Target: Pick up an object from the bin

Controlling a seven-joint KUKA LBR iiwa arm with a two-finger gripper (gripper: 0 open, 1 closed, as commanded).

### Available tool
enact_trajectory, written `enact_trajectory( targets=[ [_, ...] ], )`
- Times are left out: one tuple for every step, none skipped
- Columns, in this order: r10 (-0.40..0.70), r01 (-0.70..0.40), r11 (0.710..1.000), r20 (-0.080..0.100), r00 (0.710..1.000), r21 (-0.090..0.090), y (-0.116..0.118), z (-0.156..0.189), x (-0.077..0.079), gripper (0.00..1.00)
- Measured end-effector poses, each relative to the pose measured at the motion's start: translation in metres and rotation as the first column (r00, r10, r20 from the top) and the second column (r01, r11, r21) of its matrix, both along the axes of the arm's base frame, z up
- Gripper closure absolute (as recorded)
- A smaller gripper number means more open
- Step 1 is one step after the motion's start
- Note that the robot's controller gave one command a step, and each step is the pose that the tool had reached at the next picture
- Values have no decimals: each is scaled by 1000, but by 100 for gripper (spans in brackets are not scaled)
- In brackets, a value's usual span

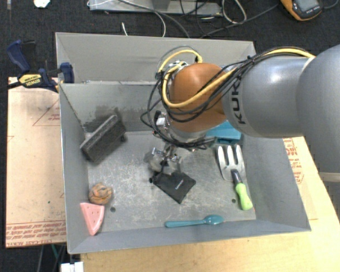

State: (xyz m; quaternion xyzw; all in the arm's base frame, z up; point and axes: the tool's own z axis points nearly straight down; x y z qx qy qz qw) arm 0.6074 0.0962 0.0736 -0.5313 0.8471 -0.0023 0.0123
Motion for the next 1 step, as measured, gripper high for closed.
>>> enact_trajectory(
  targets=[
    [0,0,1000,-1,1000,0,0,0,0,100]
  ],
)
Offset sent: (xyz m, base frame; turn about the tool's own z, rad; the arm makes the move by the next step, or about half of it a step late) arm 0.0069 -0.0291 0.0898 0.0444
